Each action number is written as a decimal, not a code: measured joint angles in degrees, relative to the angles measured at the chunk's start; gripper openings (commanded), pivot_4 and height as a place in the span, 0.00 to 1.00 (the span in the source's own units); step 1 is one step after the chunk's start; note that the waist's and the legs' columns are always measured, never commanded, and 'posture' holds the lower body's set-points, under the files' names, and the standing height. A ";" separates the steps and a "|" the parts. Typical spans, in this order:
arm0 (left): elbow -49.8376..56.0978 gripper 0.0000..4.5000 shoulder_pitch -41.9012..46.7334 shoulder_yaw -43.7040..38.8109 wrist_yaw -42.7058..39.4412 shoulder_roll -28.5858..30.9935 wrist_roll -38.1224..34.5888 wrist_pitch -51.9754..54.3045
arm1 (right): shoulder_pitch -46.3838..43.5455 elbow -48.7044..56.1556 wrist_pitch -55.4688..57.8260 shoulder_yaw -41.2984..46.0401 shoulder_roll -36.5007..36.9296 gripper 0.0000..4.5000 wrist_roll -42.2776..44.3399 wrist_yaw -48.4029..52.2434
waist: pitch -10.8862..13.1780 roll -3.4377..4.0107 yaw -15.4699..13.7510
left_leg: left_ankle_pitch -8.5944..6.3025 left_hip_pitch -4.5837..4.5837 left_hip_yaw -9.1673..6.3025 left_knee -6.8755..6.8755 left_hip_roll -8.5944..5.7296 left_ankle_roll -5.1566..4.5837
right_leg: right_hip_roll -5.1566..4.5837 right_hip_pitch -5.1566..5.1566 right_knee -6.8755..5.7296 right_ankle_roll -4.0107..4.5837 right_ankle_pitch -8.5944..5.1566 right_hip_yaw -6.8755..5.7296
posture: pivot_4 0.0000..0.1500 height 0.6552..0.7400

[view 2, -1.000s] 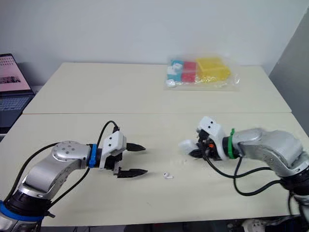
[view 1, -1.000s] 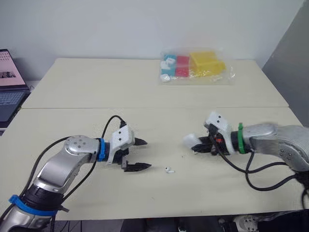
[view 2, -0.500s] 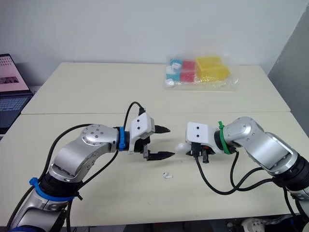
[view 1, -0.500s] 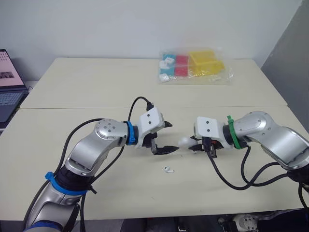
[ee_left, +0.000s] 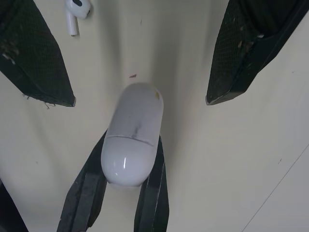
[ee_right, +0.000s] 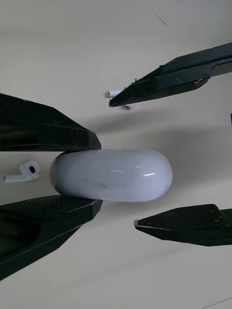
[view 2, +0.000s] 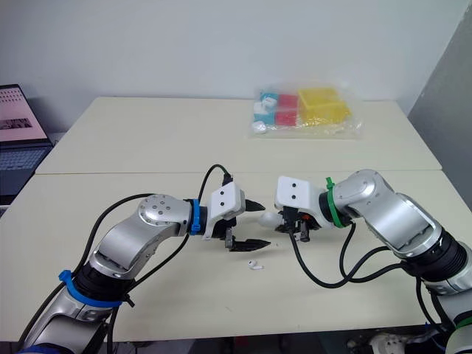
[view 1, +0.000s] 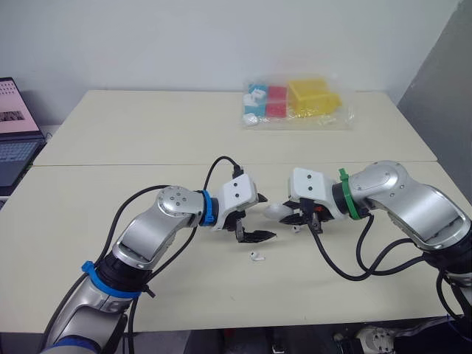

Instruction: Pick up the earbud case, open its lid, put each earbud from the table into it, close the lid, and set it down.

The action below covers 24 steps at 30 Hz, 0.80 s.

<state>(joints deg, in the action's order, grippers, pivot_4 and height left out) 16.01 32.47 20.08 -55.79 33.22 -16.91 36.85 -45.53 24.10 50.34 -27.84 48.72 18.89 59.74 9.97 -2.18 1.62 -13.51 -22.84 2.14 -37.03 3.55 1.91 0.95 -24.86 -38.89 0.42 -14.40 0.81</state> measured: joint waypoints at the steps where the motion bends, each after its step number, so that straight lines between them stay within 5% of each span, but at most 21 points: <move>1: -0.21 1.00 0.11 0.00 -0.05 -0.04 0.00 0.02 | 0.00 0.17 0.20 0.07 -0.07 0.18 0.03 0.01 | 0.00 0.00 0.00 | 0.00 -0.01 0.00 0.00 0.00 0.00 | 0.00 -0.01 0.00 0.00 0.00 0.00 | 1.00 1.00; 4: -0.56 1.00 0.89 -0.06 -0.16 -0.32 -0.09 0.25 | 0.02 0.67 0.22 0.11 -0.08 0.18 -0.13 0.02 | 0.00 0.00 -0.02 | 0.00 -0.03 -0.03 0.00 -0.01 0.00 | 0.00 -0.02 0.01 0.00 0.00 0.02 | 1.00 1.00; 7: -0.56 0.87 1.20 -0.19 -0.12 -0.94 -0.60 0.45 | 0.06 0.78 0.12 0.10 -0.09 0.18 -0.54 0.03 | 0.00 0.00 -0.01 | 0.00 -0.03 -0.03 0.00 -0.01 0.00 | 0.00 -0.02 0.01 0.00 0.00 0.03 | 1.00 1.00; 17: -0.45 0.18 1.64 -0.23 -1.11 -1.01 -1.48 2.09 | 0.82 0.49 -1.79 0.05 -0.12 0.18 -3.06 1.20 | 0.00 0.00 -0.01 | 0.00 -0.03 -0.07 0.00 -0.01 0.00 | 0.00 -0.02 0.00 0.00 0.00 0.02 | 1.00 1.00; 24: 0.02 0.18 1.63 -0.21 -1.02 -1.56 -1.09 2.90 | 0.82 0.39 -2.14 0.24 -0.08 0.18 -4.16 2.68 | 0.00 0.00 -0.01 | 0.00 -0.02 -0.08 -0.01 -0.01 0.00 | 0.00 -0.02 -0.01 0.00 0.00 0.02 | 1.00 1.00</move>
<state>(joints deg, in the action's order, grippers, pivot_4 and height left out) 16.02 34.10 19.86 -56.81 31.65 -18.00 39.74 -44.71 24.49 48.20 -27.59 48.64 14.73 62.42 9.97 -2.18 1.61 -13.51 -22.86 2.05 -37.04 3.54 1.91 0.95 -24.88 -38.90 0.42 -14.40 0.83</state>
